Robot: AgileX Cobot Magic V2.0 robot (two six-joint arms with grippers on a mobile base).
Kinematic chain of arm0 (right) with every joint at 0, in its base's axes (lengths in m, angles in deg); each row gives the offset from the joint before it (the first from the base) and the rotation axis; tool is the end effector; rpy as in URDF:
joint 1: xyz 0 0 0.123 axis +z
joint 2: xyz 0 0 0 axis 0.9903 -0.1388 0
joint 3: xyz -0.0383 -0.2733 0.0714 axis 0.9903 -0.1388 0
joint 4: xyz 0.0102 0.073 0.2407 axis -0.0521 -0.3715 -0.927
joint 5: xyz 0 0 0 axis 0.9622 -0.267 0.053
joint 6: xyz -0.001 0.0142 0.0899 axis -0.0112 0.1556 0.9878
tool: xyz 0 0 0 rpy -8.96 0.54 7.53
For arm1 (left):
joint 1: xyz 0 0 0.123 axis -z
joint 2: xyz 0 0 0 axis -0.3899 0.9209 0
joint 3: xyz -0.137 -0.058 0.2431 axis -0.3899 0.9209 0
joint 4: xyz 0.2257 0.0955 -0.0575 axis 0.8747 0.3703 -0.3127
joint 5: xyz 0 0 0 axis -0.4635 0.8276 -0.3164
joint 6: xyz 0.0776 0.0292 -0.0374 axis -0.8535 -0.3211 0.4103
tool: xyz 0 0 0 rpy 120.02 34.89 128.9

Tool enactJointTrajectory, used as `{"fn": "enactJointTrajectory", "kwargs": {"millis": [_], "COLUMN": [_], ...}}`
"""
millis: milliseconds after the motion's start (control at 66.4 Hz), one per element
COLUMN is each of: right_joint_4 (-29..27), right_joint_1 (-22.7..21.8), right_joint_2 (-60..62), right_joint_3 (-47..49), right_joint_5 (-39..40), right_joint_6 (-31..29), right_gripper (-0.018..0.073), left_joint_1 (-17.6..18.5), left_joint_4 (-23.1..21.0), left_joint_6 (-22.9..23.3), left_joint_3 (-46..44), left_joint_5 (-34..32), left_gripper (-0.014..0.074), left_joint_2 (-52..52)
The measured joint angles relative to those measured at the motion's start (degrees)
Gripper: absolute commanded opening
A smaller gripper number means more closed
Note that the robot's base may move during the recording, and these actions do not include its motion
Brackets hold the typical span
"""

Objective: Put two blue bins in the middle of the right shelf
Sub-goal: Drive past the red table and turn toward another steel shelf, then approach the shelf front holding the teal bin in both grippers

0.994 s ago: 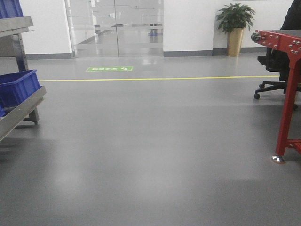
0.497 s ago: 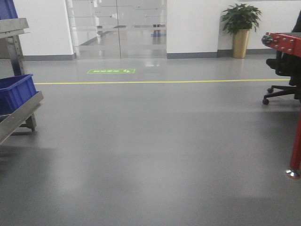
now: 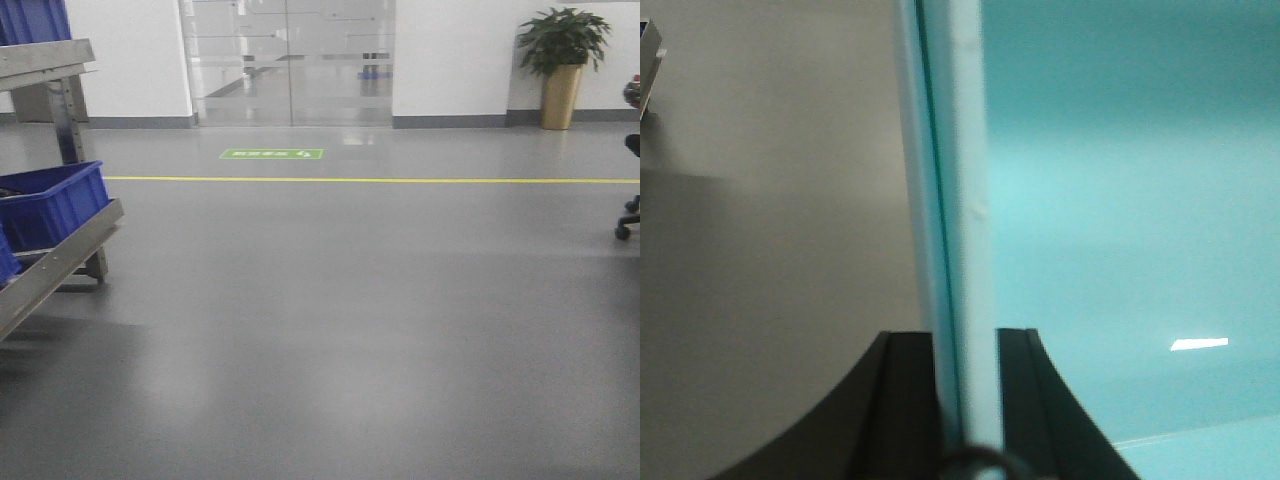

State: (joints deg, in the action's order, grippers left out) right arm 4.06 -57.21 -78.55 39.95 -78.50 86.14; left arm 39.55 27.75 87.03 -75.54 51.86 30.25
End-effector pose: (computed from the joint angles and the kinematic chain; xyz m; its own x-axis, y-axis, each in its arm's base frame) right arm 0.2759 0.1084 0.4982 -0.5742 0.0008 -0.8187 -0.1327 0.9867 0.0941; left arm 0.2760 -0.0707 0.4952 -0.5183 -0.0464 -0.8540 0.0839 0.9910 -0.1047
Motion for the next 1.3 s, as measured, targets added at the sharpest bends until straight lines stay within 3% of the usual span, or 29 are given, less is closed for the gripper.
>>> {"fn": "enactJointTrajectory", "kwargs": {"millis": [1296], "right_joint_4": [0.1], "right_joint_1": [0.0], "right_joint_2": [0.0], "right_joint_3": [0.0], "right_joint_5": [0.0], "right_joint_6": [0.0], "right_gripper": [-0.0165], "left_joint_1": [0.0], "left_joint_4": [0.0], "left_joint_6": [0.0], "left_joint_3": [0.0], "left_joint_5": [0.0], "left_gripper": [-0.0111], "left_joint_2": [0.0]}}
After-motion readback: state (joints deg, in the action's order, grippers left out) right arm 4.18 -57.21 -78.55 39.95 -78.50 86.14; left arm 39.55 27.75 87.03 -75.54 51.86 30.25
